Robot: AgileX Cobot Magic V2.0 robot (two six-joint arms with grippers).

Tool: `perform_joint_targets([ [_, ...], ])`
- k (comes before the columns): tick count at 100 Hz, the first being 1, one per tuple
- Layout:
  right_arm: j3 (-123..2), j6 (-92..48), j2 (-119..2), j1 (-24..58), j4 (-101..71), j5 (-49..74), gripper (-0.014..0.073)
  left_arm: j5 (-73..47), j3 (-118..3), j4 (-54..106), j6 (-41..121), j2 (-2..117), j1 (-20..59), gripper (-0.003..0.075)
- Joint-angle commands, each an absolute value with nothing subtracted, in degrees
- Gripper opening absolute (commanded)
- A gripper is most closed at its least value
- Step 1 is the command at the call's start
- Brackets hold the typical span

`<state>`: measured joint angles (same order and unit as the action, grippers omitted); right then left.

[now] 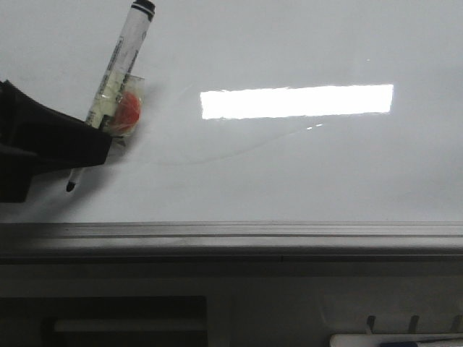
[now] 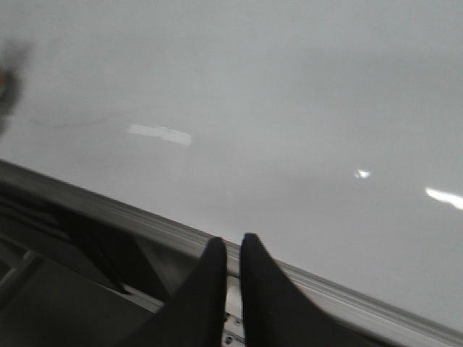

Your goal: Write number 3 on whiteboard

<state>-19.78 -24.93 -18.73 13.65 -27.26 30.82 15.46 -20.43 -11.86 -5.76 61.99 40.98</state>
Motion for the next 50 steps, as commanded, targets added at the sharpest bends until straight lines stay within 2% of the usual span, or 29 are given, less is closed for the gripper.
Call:
perform_joint_targets([
  [1,-23.1,-31.1,-20.7,17.4,-31.5,28.7,0.0165,19.3,-21.8,-18.8,-6.0,59.6,41.0,-0.0020],
  [8,-24.5,-31.8,-22.7,20.2,-31.5,30.3,0.0272,19.7,-21.8,-25.9,-6.0,58.7,41.0,-0.0020],
  [15,-25.2,-34.9,-25.3,23.0,-32.1,31.2,0.0326,21.7,-21.8,-34.1,-6.0,58.2,41.0,-0.0020],
  [28,-26.8,-41.6,-30.6,28.2,-35.3,30.0,0.0328,29.2,-21.8,-48.7,-6.0,58.2,41.0,-0.0020],
  [50,-31.5,-43.8,-39.5,37.4,-35.4,23.9,0.0329,31.4,-21.8,-50.6,-6.1,58.2,41.0,-0.0020],
])
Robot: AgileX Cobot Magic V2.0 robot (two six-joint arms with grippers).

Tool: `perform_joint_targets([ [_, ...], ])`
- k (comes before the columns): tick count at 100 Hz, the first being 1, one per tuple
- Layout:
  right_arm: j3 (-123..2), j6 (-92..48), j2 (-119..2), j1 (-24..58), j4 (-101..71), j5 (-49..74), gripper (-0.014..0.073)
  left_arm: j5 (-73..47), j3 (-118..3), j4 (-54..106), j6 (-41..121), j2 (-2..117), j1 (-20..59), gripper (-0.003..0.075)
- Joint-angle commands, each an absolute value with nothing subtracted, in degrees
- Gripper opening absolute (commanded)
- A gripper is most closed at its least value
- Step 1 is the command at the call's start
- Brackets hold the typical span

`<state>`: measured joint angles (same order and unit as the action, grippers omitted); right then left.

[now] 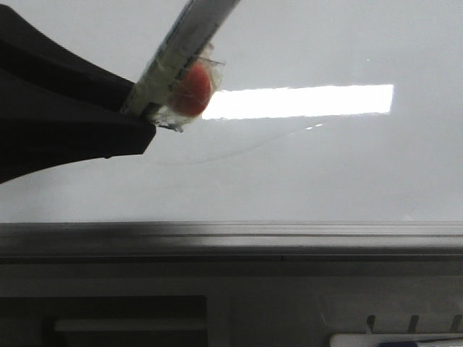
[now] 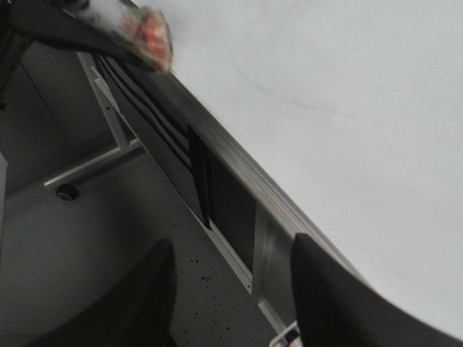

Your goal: Write number 3 on whiteboard

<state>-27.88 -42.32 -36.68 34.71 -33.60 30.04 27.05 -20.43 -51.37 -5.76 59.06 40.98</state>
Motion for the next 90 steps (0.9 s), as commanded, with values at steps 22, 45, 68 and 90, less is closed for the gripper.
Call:
perform_joint_targets([
  [22,-37.5,-45.9,-47.8,44.8,-35.3,20.7,0.0329,32.2,-21.8,-50.6,-6.1,58.2,41.0,-0.0020],
  [45,-42.6,-47.1,-55.5,47.9,-35.1,18.3,0.0328,30.2,-21.8,-50.6,-6.1,58.2,41.0,-0.0020],
  [68,-46.1,-51.5,-61.0,51.8,-35.1,18.2,0.0328,27.7,-21.8,-50.1,-6.1,58.2,41.0,-0.0020],
  [90,-46.5,-51.5,-63.2,54.5,-34.7,15.3,0.0327,27.6,-21.8,-50.1,-6.1,58.5,41.0,-0.0020],
])
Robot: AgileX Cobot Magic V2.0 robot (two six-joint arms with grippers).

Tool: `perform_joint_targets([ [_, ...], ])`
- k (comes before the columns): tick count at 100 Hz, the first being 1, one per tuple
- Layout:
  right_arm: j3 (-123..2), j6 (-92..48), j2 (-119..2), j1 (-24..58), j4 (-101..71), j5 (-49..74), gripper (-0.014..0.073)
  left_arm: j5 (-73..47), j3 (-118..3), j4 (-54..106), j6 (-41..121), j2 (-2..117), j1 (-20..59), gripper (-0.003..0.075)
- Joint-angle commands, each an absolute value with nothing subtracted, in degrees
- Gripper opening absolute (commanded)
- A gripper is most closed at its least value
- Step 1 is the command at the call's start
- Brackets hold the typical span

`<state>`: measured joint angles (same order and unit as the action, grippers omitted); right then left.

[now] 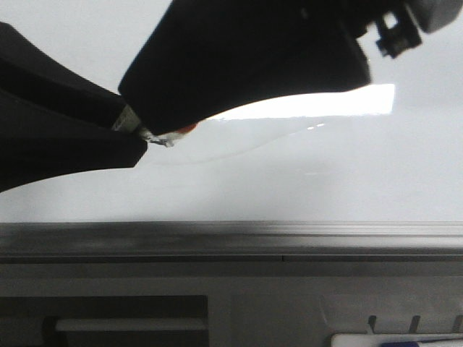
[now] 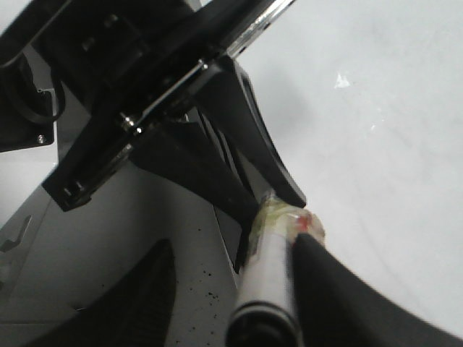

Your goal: Write number 3 on whiteboard

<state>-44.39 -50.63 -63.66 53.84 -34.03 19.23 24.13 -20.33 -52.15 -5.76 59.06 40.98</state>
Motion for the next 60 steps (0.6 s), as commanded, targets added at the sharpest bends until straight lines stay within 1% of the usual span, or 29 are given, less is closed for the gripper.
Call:
perform_joint_targets([
  [1,-46.5,-51.5,-63.2,54.6,-34.7,15.2,0.0327,27.6,-21.8,-50.1,-6.1,58.5,41.0,-0.0020],
  [42,-46.5,-51.5,-63.2,54.7,-34.7,14.6,0.0321,27.6,-21.8,-50.1,-6.1,58.5,41.0,-0.0020],
  [47,-46.5,-51.5,-63.2,54.7,-34.7,14.6,0.0287,27.6,-21.8,-50.1,-6.1,58.5,41.0,-0.0020],
  [48,-46.5,-51.5,-63.2,54.7,-34.7,14.6,0.0264,27.6,-21.8,-50.1,-6.1,58.5,41.0,-0.0020],
  [49,-46.5,-51.5,-63.2,54.7,-34.7,14.6,0.0264,27.6,-21.8,-50.1,-6.1,58.5,41.0,-0.0020],
  [51,-46.5,-51.5,-63.2,54.7,-34.7,14.6,0.0236,27.6,-21.8,-50.1,-6.1,58.5,41.0,-0.0020],
  [54,-46.5,-51.5,-63.2,54.7,-34.7,14.6,0.0188,27.6,-21.8,-50.1,-6.1,58.5,41.0,-0.0020],
  [56,-46.5,-51.5,-63.2,54.7,-34.7,14.5,0.0147,27.6,-21.8,-50.1,-6.1,58.5,41.0,-0.0020],
  [58,-46.5,-51.5,-63.2,54.7,-34.7,14.3,0.0085,27.6,-21.8,-50.1,-6.1,58.5,41.0,-0.0020],
  [60,-46.5,-51.5,-63.2,54.7,-34.7,14.3,0.0053,27.6,-21.8,-50.1,-6.3,58.5,41.0,-0.0020],
])
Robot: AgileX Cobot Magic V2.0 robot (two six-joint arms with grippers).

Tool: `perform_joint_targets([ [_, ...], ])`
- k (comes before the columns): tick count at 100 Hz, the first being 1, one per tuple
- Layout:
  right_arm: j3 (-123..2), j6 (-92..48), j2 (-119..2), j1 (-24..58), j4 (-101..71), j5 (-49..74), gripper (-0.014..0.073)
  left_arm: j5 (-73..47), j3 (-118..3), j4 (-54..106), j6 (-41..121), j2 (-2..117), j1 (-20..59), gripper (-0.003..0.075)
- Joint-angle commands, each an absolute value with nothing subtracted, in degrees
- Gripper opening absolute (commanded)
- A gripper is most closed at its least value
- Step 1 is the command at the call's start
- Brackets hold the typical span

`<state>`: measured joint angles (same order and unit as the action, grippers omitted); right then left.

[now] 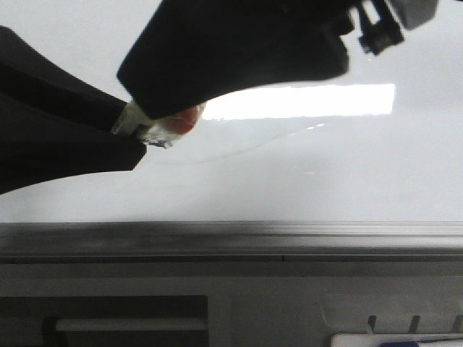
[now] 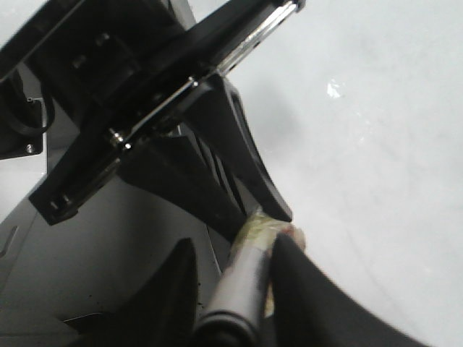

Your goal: Write number 3 on whiteboard

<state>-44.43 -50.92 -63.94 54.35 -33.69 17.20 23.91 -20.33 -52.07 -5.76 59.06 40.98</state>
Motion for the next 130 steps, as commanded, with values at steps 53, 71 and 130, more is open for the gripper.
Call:
perform_joint_targets([
  [53,-46.5,-51.2,-61.6,53.1,-35.1,13.6,-0.0061,18.7,-21.8,-42.5,-9.3,50.0,40.9,0.0475],
  [71,-46.8,-50.6,-59.7,48.3,-35.6,13.4,-0.0061,12.5,-21.6,-39.1,-13.2,39.9,40.9,0.0461],
  [130,-57.0,-48.8,-64.7,38.2,-35.6,19.9,-0.0060,7.5,-21.1,-28.1,-13.9,31.5,40.9,0.0407],
])
